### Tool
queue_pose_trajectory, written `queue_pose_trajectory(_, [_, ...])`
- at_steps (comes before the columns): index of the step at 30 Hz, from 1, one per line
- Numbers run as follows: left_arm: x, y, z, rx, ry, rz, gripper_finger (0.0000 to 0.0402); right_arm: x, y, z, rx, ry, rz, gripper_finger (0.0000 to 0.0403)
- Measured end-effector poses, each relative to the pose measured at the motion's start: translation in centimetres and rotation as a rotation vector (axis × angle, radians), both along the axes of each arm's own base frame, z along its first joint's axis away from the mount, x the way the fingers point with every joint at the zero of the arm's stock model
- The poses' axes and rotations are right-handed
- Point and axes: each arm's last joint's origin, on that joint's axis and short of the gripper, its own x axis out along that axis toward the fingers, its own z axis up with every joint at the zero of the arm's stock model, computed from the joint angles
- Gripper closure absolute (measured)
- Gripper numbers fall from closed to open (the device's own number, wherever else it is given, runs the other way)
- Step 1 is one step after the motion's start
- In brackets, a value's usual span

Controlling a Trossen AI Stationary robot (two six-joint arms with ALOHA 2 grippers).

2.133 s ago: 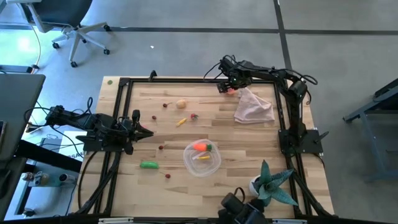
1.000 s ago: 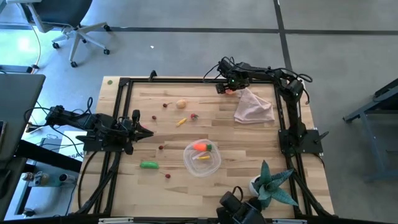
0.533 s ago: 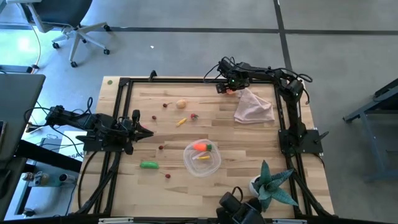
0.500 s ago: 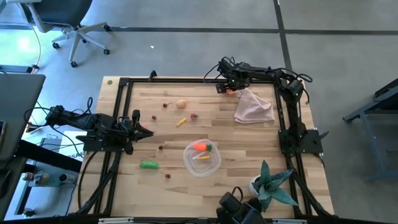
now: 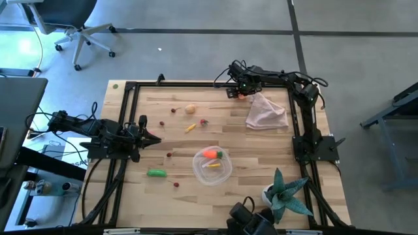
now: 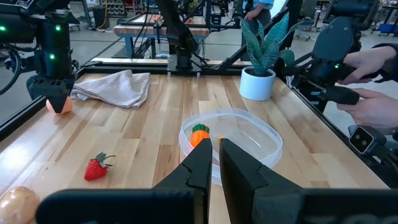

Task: Pick and placing Produce into tupperware
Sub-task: Put the peach into the transparent bin

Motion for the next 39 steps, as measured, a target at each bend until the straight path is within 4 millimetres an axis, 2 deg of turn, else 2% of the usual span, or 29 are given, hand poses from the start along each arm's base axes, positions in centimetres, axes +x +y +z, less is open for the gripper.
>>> queue_pose_trajectory(15, [0.0,0.0,0.0,0.0,0.0,-0.001,0.038,0.3,0.3,0.0,-0.007,0.005,0.009,0.0159])
queue_pose_trajectory(23, [0.0,0.0,0.0,0.0,0.0,0.0,0.038,1.1,1.4,0.6,-0.018,-0.003,0.051,0.0159])
queue_pose_trajectory(31, [0.0,0.0,0.0,0.0,0.0,0.0,0.038,2.2,4.2,4.5,-0.084,-0.078,0.142,0.016])
queue_pose_trajectory(39, [0.0,0.0,0.0,0.0,0.001,0.0,0.038,3.3,9.4,10.3,-0.206,-0.201,0.39,0.016])
